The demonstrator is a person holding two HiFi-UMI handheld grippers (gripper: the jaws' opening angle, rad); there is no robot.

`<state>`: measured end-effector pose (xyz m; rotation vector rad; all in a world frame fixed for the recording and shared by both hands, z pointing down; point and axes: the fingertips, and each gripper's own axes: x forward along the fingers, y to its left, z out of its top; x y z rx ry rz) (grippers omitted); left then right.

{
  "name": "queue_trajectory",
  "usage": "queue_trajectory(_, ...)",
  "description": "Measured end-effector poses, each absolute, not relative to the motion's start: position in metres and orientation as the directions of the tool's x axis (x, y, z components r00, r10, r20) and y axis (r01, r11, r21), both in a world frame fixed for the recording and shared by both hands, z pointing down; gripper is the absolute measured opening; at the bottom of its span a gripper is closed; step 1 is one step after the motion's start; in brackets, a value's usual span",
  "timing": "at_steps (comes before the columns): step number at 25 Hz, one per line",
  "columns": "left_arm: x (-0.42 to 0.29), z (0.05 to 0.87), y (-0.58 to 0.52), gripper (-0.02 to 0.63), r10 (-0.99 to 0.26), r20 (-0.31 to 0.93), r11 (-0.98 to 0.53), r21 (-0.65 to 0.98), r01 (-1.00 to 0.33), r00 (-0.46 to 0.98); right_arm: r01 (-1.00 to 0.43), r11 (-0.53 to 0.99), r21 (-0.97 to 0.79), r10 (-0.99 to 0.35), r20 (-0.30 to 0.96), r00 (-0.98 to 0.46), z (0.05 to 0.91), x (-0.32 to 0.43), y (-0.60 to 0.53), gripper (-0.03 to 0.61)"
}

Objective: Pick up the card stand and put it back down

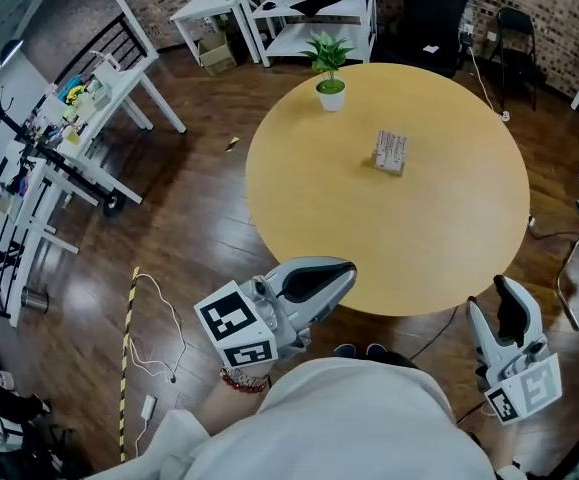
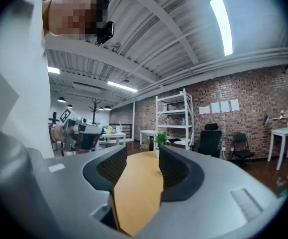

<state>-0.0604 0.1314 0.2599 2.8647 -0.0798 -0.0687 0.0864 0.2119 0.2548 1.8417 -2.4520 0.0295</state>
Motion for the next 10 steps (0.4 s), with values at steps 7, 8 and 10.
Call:
queue_trajectory(7, -0.044, 0.27, 0.145, -0.015, -0.073, 0.003, -0.95, 0.304, -0.07, 0.997, -0.918, 0.395, 0.04, -0.917, 0.084, -0.391, 0.262, 0.079, 0.191, 0.192)
queue_trajectory(8, -0.044, 0.271, 0.143, -0.015, -0.074, 0.013, -0.949, 0.307, -0.075, 0.997, -0.916, 0.4, 0.035, -0.915, 0.083, -0.396, 0.262, 0.079, 0.189, 0.192)
queue_trajectory(10, -0.046, 0.271, 0.139, -0.015, -0.077, 0.033, -0.948, 0.306, -0.084, 0.996, -0.912, 0.409, 0.027, -0.911, 0.08, -0.406, 0.26, 0.079, 0.185, 0.192)
